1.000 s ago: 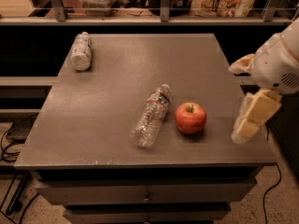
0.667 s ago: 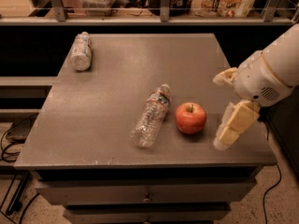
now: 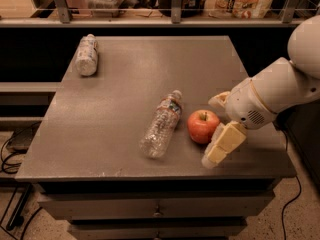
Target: Pick apple
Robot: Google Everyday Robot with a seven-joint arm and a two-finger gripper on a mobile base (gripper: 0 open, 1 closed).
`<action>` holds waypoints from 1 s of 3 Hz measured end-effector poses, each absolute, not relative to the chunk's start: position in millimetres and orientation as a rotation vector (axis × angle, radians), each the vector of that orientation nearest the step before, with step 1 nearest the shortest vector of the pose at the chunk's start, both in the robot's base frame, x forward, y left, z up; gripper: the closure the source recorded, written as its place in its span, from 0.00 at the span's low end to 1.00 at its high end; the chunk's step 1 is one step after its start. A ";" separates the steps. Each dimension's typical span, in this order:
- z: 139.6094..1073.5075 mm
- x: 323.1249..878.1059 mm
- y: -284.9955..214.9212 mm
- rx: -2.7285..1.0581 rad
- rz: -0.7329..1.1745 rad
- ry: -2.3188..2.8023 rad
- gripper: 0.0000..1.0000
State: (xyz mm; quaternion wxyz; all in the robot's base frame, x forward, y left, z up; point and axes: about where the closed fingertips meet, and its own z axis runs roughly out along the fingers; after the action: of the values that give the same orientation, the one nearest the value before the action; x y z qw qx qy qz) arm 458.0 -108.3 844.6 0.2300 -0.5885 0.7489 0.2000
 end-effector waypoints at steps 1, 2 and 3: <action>834.5 461.8 -98.6 -1.564 0.646 2.047 0.28; 846.9 467.4 -98.3 -1.533 0.676 2.025 0.51; 875.3 474.0 -99.8 -1.522 0.673 1.962 0.74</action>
Offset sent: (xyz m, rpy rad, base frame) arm 0.0179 0.0065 0.0162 0.1648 0.0290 -0.0356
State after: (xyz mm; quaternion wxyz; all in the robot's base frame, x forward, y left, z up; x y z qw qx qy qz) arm 474.0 -99.8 875.3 0.2807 -0.5677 0.7321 0.2509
